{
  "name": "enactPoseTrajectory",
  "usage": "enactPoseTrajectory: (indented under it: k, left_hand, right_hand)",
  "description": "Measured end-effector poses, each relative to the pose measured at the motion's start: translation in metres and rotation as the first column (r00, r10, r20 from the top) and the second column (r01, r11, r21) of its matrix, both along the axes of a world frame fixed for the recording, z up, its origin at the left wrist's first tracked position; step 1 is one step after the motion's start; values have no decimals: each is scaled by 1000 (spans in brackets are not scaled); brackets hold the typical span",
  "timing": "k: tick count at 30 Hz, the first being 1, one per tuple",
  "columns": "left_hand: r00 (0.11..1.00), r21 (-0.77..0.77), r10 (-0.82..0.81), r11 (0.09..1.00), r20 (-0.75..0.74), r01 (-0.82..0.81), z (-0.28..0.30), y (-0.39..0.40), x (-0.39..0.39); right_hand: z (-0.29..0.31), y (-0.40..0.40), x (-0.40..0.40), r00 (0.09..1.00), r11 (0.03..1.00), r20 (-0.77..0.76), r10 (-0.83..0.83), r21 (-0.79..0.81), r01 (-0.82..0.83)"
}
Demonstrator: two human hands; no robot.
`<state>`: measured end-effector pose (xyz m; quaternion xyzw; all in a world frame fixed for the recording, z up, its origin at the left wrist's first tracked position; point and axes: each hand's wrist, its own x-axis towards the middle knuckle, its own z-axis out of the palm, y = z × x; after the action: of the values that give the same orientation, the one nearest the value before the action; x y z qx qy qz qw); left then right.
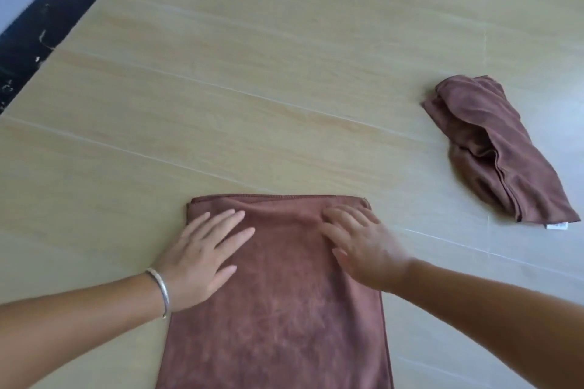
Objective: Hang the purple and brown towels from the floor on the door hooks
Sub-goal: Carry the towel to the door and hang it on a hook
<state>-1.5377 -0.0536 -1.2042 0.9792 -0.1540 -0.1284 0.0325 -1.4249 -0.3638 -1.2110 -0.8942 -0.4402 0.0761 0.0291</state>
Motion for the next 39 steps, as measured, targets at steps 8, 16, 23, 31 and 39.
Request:
enactPoseTrajectory:
  k: [8,16,23,31,39]
  left_hand:
    - [973,102,99,992,-207,-79,-12,-11,-7]
    - [961,167,256,957,-108,-237,-26,13,98]
    - [993,78,42,996,-110,-34,-18,-3,-3]
    - [973,54,-228,972,-48,230,-29,8,-60]
    - [977,63,-196,977,-90,202,-20,8,-56]
  right_hand:
    - [-6,-5,-17,984,937,-176,26,-339,-86]
    - [-3,50,65,977,930,82,-196,-301,212]
    - [-8,-5,-29,996,977,-75,-36,-213,20]
    - [-17,-59,-41,969,935,-73,236,-254,-247]
    - [13,-42,-29,980,937,-63,189,-286,-199]
